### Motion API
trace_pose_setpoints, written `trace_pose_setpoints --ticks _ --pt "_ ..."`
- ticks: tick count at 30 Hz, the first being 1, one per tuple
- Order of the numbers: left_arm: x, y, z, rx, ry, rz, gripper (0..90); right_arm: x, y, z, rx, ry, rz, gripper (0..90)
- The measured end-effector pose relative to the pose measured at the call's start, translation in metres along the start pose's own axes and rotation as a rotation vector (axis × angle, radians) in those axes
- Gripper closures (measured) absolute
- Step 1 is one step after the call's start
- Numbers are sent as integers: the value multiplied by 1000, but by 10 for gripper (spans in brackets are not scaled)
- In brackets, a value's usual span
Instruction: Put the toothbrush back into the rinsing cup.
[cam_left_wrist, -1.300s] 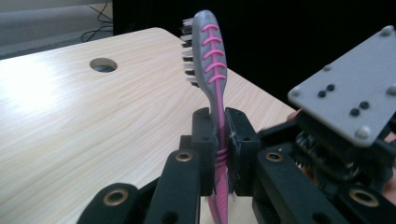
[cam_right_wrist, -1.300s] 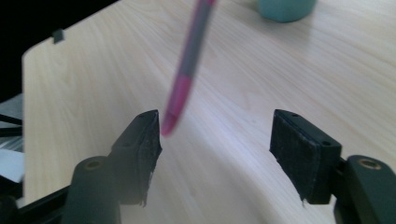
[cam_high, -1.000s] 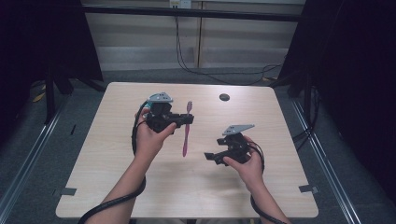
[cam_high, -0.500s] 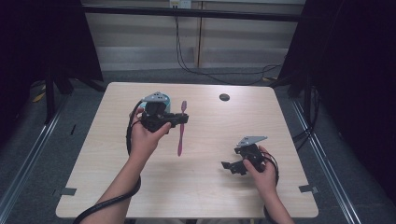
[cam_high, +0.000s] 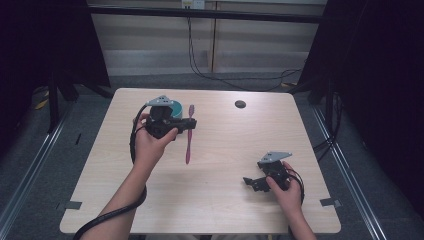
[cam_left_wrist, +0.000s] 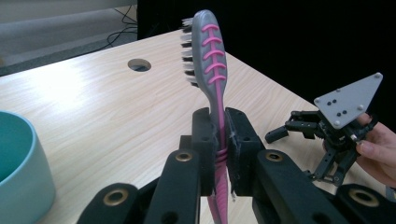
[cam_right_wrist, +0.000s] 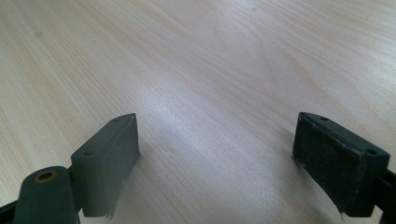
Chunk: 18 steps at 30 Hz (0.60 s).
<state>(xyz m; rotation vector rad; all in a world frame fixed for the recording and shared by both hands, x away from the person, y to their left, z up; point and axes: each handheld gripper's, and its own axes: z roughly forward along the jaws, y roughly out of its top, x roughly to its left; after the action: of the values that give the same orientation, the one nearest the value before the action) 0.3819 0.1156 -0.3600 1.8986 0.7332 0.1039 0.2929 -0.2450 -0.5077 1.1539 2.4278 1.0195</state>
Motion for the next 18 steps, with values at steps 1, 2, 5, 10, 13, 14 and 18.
trace_pose_setpoints --ticks 1,2,5,10,13,14,18 --pt "0 0 -1 -4 0 0 836 1 0 1 -1 -7 -16 136" --pt "1 1 -2 -5 1 -1 836 2 -1 1 1 -12 -20 130" --pt "3 3 -4 0 8 6 836 2 -4 2 -33 -12 -26 119" --pt "9 4 -8 -7 14 -2 836 2 -4 2 -33 -13 -23 114" --pt "13 7 -11 -16 23 -2 836 3 -3 3 -30 -16 -20 101" --pt "14 9 -13 -19 30 -3 836 3 -3 4 -30 -15 -21 101" --pt "17 14 -15 -22 35 -2 836 3 -3 4 -30 -13 -22 101"
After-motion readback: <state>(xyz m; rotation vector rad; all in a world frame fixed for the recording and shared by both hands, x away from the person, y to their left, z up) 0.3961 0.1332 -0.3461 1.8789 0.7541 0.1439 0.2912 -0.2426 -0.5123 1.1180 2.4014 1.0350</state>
